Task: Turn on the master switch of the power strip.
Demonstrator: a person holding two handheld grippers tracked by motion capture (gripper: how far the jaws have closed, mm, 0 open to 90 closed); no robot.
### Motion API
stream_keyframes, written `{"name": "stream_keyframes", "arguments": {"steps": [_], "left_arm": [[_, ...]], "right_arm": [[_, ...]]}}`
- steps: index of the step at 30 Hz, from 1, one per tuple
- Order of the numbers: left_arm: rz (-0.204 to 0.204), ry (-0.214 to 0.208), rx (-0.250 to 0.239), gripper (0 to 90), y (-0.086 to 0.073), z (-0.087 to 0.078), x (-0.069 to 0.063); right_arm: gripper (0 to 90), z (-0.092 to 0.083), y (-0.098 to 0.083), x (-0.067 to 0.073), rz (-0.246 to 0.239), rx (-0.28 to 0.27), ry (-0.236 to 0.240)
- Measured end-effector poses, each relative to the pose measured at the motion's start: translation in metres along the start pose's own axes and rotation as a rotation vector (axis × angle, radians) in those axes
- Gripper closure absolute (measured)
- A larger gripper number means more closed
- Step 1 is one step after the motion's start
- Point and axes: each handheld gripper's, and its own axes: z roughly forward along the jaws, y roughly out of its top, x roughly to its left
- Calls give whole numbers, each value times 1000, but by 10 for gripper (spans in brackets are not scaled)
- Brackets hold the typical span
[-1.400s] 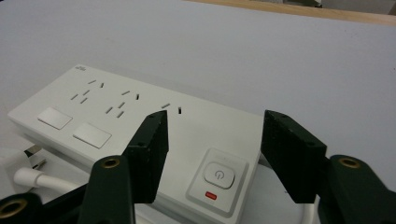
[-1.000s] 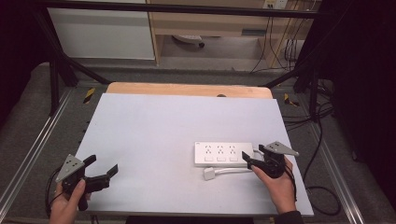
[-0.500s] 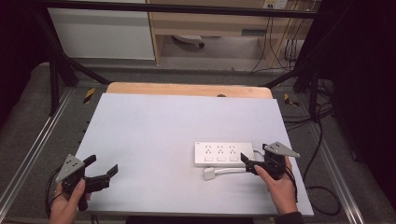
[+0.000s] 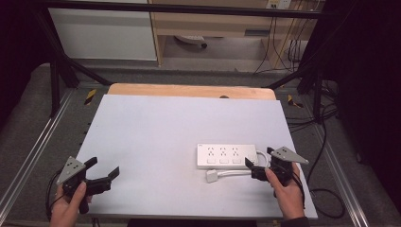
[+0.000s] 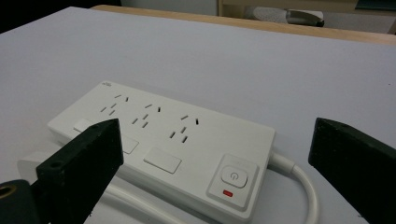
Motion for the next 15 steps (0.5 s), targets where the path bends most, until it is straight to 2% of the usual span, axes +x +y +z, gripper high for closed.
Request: {"name": "stream_keyframes", "arguments": {"steps": [15], "left_arm": [[1,0,1,56,0,0,0]], "right_arm": [[37,-19,-8,-12,18,-12,-23]]}}
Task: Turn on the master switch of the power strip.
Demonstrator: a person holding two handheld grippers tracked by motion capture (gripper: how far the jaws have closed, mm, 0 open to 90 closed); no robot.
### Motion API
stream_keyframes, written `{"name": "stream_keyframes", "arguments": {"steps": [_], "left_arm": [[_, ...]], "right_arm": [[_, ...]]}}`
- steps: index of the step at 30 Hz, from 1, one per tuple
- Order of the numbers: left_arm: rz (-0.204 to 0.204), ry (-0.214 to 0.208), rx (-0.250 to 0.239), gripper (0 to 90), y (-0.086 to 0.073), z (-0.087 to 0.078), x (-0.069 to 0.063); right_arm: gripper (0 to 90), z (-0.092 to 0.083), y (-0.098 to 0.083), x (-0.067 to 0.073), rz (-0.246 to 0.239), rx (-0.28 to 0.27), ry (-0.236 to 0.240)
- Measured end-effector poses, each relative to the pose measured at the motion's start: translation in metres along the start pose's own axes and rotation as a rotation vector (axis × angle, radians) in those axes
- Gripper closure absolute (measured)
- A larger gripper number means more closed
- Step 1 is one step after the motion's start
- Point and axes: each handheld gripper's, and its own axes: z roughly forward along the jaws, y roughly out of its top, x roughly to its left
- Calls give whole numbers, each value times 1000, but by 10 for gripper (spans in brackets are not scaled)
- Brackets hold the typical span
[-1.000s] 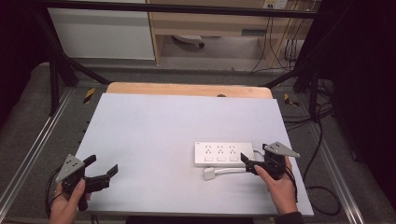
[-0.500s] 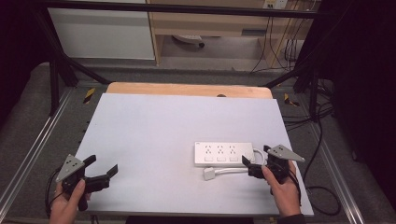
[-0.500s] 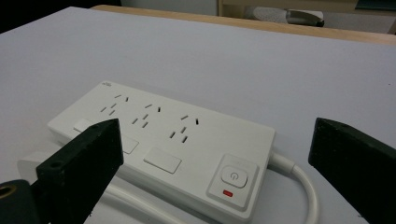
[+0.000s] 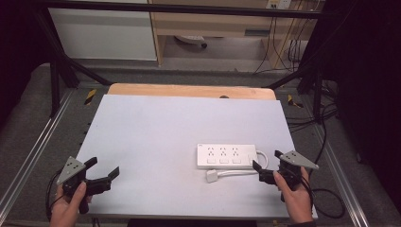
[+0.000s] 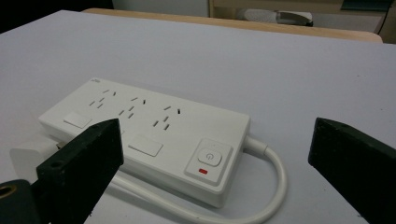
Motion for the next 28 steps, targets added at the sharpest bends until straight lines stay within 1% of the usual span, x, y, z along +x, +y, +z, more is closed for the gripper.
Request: {"name": "stream_keyframes", "arguments": {"steps": [12,17,19,23,25,26,28], "left_arm": [[1,1,1,56,0,0,0],[1,1,1,56,0,0,0],[1,2,1,56,0,0,0],[1,1,0,56,0,0,0],[1,1,1,56,0,0,0],[1,1,1,56,0,0,0],[4,0,1,56,0,1,0]], "right_arm": [[37,-11,-8,-16,18,-3,-48],[37,-15,-13,-23,23,17,-71],[37,-16,-16,-27,29,32,-85],[43,-14,-23,-35,50,91,-118],[47,-10,-27,-37,56,132,-126],[46,-6,-30,-38,50,174,-124],[46,1,-33,-38,42,210,-114]]}}
